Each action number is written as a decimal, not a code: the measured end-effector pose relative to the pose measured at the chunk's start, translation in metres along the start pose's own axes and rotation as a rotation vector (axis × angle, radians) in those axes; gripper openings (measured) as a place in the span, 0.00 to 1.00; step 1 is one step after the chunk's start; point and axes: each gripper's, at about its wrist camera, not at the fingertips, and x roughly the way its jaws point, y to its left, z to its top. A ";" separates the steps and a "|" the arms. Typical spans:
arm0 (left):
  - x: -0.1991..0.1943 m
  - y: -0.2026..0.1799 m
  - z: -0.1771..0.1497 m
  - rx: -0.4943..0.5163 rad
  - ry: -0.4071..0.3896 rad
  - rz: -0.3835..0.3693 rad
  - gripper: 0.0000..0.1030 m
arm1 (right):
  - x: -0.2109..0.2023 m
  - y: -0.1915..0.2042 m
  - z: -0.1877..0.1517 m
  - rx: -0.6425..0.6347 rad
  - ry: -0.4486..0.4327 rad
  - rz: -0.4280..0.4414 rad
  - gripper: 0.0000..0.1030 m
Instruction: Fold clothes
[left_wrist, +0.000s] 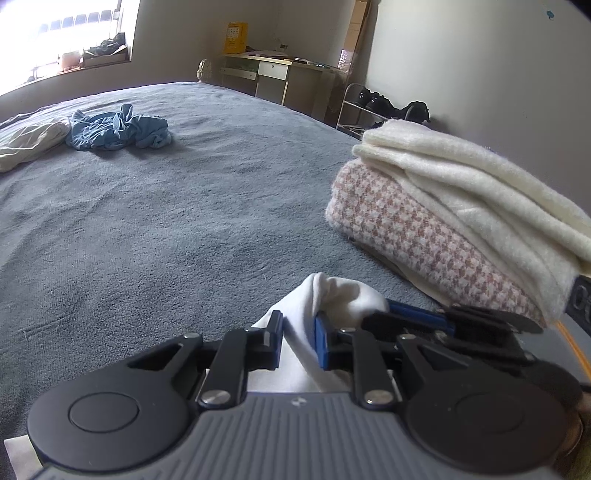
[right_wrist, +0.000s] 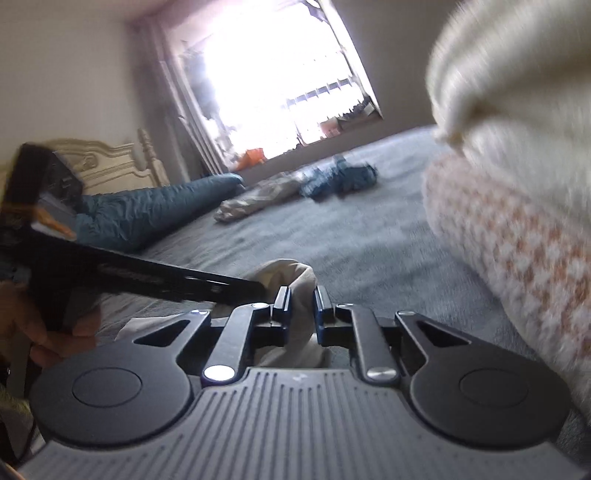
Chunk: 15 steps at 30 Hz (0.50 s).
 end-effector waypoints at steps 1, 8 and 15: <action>0.000 0.000 0.000 0.000 0.000 0.000 0.18 | -0.002 0.004 0.000 -0.031 -0.003 0.005 0.11; -0.002 -0.002 0.003 -0.008 -0.018 -0.013 0.14 | 0.001 0.012 0.001 -0.100 0.024 0.063 0.10; -0.002 0.002 0.005 -0.047 0.002 -0.045 0.13 | 0.010 0.029 -0.006 -0.223 0.112 0.084 0.11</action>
